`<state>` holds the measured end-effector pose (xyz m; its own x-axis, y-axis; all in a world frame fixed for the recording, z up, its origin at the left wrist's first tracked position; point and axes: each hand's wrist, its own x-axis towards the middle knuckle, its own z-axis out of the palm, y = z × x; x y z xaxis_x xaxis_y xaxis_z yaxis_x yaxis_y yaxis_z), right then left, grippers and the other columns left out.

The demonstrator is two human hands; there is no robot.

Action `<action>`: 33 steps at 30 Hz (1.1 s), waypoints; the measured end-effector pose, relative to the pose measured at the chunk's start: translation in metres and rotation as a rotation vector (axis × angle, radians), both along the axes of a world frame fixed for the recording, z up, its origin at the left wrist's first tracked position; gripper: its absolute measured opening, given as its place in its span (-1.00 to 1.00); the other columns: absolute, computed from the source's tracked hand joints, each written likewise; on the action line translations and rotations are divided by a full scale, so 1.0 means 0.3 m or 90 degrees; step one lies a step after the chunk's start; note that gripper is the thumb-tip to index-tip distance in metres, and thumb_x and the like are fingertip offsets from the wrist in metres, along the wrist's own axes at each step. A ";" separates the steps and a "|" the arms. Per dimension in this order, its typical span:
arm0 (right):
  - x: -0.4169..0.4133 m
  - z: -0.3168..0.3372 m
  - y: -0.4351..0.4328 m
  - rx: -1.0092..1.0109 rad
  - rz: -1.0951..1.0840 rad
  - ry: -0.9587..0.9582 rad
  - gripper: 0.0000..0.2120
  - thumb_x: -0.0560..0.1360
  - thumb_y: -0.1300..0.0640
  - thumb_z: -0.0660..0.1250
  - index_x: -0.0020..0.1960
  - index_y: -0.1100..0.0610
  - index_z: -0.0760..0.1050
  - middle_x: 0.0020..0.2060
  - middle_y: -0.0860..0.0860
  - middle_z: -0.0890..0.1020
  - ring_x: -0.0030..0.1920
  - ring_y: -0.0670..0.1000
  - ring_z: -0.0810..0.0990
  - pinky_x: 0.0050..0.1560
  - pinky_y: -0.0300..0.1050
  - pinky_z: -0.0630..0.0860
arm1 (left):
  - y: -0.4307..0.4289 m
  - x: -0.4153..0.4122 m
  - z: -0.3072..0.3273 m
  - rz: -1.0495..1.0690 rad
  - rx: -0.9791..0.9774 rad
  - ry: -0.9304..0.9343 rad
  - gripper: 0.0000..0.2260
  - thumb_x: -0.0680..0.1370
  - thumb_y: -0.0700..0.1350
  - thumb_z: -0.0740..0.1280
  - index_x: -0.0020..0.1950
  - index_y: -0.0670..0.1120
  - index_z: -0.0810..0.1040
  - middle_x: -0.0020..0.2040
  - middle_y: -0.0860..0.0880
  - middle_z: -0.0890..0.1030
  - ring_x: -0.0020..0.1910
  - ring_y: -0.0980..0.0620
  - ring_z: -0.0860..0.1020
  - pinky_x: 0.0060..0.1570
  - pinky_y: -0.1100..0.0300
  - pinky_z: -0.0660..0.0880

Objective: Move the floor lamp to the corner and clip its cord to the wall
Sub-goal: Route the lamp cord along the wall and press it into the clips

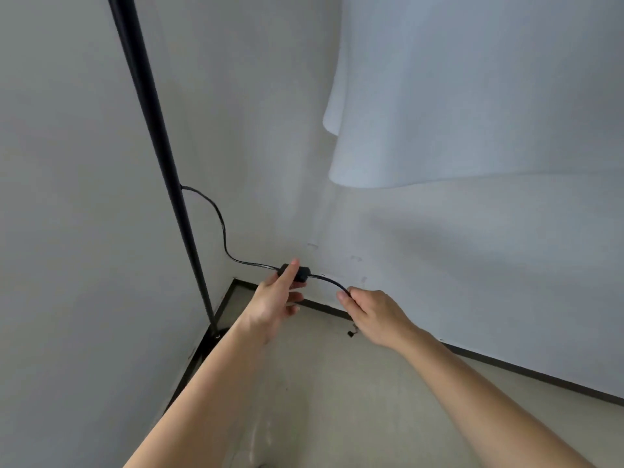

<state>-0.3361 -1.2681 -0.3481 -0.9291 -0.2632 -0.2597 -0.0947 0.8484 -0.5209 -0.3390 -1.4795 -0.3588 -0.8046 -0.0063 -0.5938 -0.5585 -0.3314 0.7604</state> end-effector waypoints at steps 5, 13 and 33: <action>0.023 0.011 0.165 0.044 0.000 -0.006 -0.52 0.61 -0.25 0.04 -0.18 0.13 0.40 -0.30 0.07 0.63 -0.31 0.11 0.57 -0.21 0.03 0.51 | 0.182 -0.026 -0.021 0.077 0.214 0.061 -0.86 0.61 -0.08 0.36 0.02 -0.15 0.53 -0.07 -0.17 0.70 -0.37 0.08 0.54 -0.40 0.26 0.49; 0.054 -0.028 0.517 -0.026 -0.099 0.004 -0.67 0.65 -0.14 0.06 0.11 0.01 0.51 -0.27 -0.05 0.58 -0.25 -0.04 0.53 -0.16 -0.07 0.46 | 0.255 -0.148 0.016 0.302 0.168 0.053 -0.83 0.62 -0.12 0.34 0.12 -0.19 0.49 -0.08 -0.17 0.67 -0.39 0.09 0.53 -0.40 0.30 0.54; -0.298 -0.875 0.348 -0.308 -0.073 -0.053 -0.67 0.64 -0.15 0.08 0.07 -0.14 0.62 -0.19 -0.43 0.61 -0.07 -0.34 0.55 -0.03 -0.40 0.42 | 0.409 -0.343 -0.713 0.127 -0.042 0.163 -0.91 0.61 -0.22 0.33 -0.03 -0.15 0.63 -0.15 -0.05 0.69 -0.26 0.12 0.60 -0.24 0.32 0.56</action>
